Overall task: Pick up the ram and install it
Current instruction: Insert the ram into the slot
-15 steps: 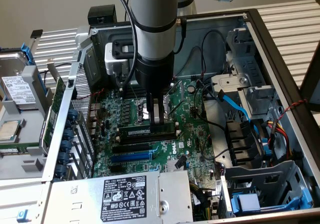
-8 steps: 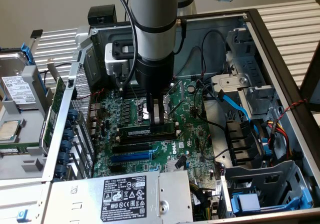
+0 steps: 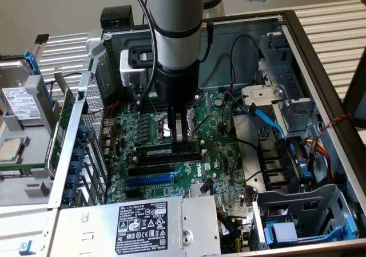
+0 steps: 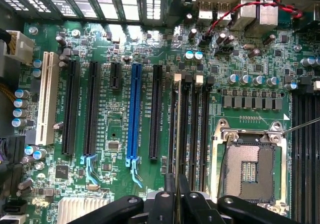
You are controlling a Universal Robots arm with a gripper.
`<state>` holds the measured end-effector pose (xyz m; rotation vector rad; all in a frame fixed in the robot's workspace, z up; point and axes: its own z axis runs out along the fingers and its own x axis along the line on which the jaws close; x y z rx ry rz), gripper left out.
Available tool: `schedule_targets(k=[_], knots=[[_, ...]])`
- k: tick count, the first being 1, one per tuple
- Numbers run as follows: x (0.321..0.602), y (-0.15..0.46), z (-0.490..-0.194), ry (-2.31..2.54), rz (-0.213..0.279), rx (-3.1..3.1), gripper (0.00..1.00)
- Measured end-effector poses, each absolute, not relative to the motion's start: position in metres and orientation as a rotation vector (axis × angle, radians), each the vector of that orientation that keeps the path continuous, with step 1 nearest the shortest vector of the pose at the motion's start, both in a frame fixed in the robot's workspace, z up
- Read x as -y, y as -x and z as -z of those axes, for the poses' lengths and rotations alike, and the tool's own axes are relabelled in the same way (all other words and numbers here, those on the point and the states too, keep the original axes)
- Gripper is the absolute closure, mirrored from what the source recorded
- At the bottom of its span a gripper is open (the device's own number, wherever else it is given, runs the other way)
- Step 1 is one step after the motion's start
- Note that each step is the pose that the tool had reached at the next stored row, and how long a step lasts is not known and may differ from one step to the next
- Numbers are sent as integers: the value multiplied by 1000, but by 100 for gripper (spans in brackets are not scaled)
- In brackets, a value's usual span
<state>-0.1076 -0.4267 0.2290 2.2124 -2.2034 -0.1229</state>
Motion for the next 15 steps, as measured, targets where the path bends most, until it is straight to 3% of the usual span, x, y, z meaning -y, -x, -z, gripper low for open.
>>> schedule_targets(k=[15], knots=[[427,108,-228,-2214,118,2206,87]])
